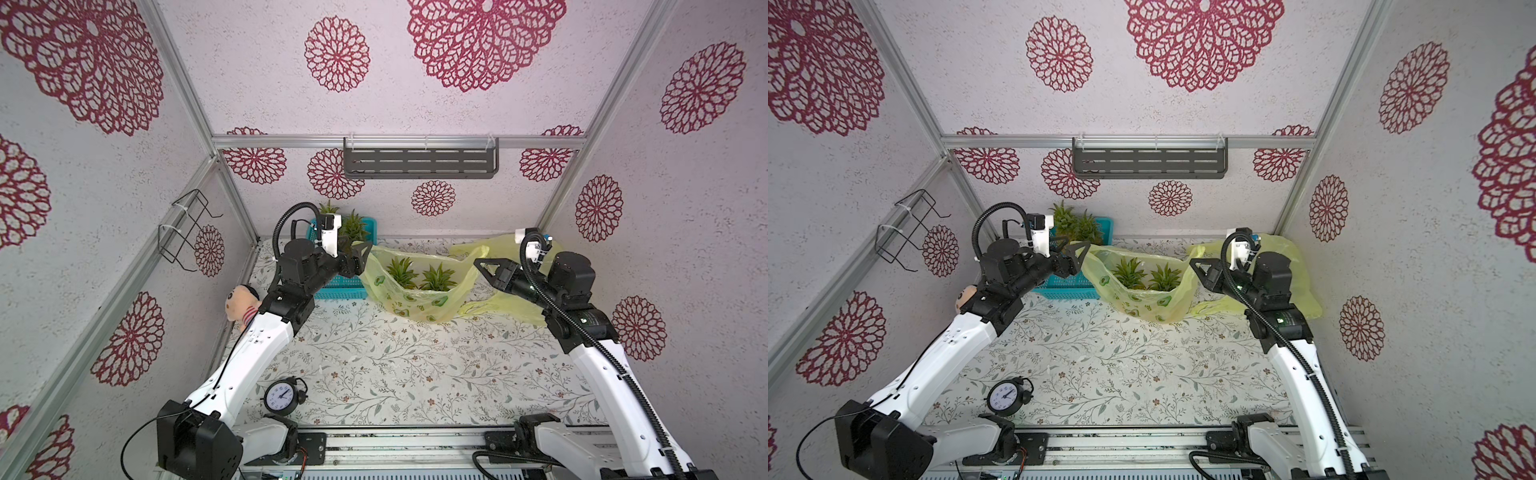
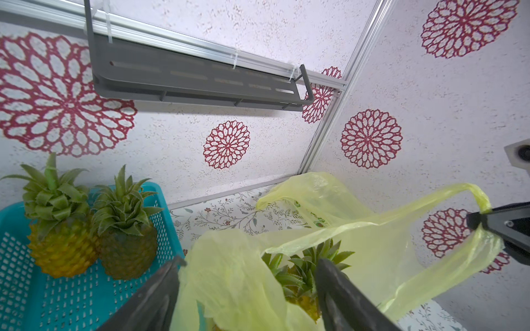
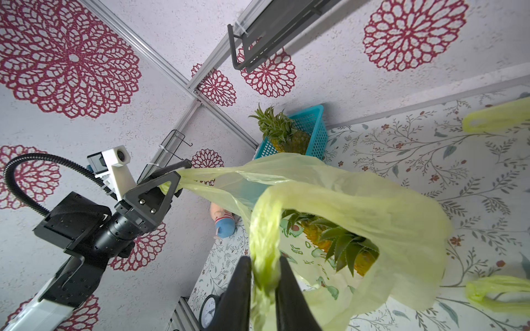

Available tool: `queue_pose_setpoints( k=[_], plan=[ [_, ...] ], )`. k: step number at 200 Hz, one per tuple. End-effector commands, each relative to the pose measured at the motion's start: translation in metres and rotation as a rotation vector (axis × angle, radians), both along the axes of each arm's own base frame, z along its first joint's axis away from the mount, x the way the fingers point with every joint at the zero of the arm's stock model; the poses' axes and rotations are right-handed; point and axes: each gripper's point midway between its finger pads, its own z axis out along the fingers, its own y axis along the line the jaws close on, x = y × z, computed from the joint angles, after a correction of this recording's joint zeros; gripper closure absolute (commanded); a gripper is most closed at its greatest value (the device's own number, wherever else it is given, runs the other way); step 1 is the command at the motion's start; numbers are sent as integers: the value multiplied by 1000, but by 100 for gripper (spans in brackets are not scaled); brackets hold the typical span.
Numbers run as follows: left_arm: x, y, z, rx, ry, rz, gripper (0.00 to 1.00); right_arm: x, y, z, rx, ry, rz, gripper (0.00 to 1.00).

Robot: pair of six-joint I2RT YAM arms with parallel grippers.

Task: Place the pineapple into a plastic bag & tie a knot
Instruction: Adjust the plastic bag at the center of the board.

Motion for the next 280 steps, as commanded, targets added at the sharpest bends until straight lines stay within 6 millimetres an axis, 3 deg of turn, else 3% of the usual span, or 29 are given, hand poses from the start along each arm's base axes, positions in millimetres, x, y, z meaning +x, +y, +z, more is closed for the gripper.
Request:
queue_pose_setpoints(
  k=[1, 24, 35, 70, 108, 162, 203, 233, 258, 280],
  plan=[
    [3, -3, 29, -37, -82, -9, 38, 1, -7, 19, -18, -66, -40, 88],
    [6, -4, 34, -46, -90, -10, 86, 6, -9, 25, -41, -80, -54, 100],
    [6, -4, 41, -47, -101, -7, 100, 10, -11, 32, -64, -96, -67, 100],
    [-2, -5, 73, -55, -130, -29, 100, 22, -14, 66, -139, -176, -85, 100],
    [-14, -8, 75, -75, -113, -71, 100, 15, 3, 83, -126, -239, 34, 100],
    [-30, -35, 40, -74, -29, -209, 100, -4, 29, 44, -117, -195, 227, 100],
    [-19, -71, 23, -64, 11, -265, 100, -20, 72, 4, -204, -147, 358, 100],
    [-8, -100, 11, -71, 38, -296, 100, -18, 94, -26, -237, -83, 393, 100],
    [4, -117, 0, -80, 71, -311, 100, -10, 97, -44, -268, -38, 377, 100],
    [9, -119, -1, -74, 71, -300, 100, -6, 86, -41, -319, -40, 321, 100]
  ],
)
